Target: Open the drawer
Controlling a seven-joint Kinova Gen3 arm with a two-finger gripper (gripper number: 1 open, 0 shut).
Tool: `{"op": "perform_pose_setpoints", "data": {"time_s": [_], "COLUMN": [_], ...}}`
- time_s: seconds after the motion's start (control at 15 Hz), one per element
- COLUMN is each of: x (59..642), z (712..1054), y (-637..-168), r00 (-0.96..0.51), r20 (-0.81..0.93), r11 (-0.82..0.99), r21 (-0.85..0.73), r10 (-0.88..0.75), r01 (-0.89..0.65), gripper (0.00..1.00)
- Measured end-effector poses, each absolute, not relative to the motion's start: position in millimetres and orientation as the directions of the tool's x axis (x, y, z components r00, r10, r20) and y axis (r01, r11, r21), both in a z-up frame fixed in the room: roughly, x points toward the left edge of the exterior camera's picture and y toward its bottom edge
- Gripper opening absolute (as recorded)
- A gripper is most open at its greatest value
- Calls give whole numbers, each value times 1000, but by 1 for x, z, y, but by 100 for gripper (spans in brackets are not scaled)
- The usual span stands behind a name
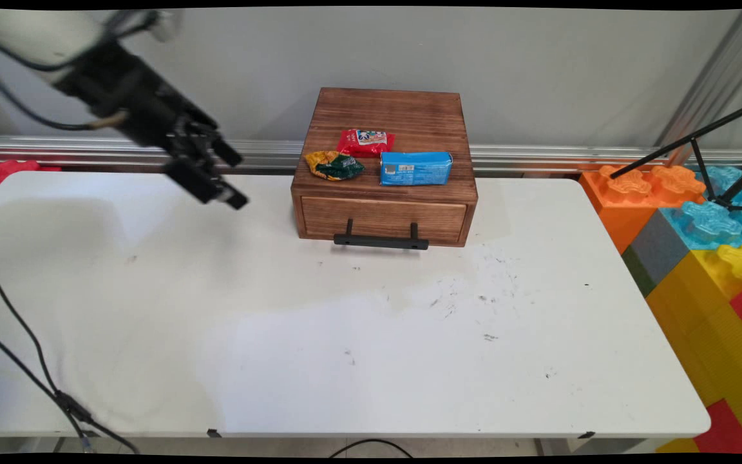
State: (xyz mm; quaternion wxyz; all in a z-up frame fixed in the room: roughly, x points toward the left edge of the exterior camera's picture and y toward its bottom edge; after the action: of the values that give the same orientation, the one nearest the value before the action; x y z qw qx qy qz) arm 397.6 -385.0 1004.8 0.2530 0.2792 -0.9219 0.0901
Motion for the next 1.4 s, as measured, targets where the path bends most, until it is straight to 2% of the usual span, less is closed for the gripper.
{"op": "perform_pose_setpoints", "data": {"time_s": [0.6,1.4], "x": [322,251], "z": [939,851], "y": [-446,-505], "r00": [-770,-867], "r20": [470,395], "r11": [843,911], "r21": [-93,-144], "r10": [-432,-305], "r01": [-530,-387], "gripper": [100,100]}}
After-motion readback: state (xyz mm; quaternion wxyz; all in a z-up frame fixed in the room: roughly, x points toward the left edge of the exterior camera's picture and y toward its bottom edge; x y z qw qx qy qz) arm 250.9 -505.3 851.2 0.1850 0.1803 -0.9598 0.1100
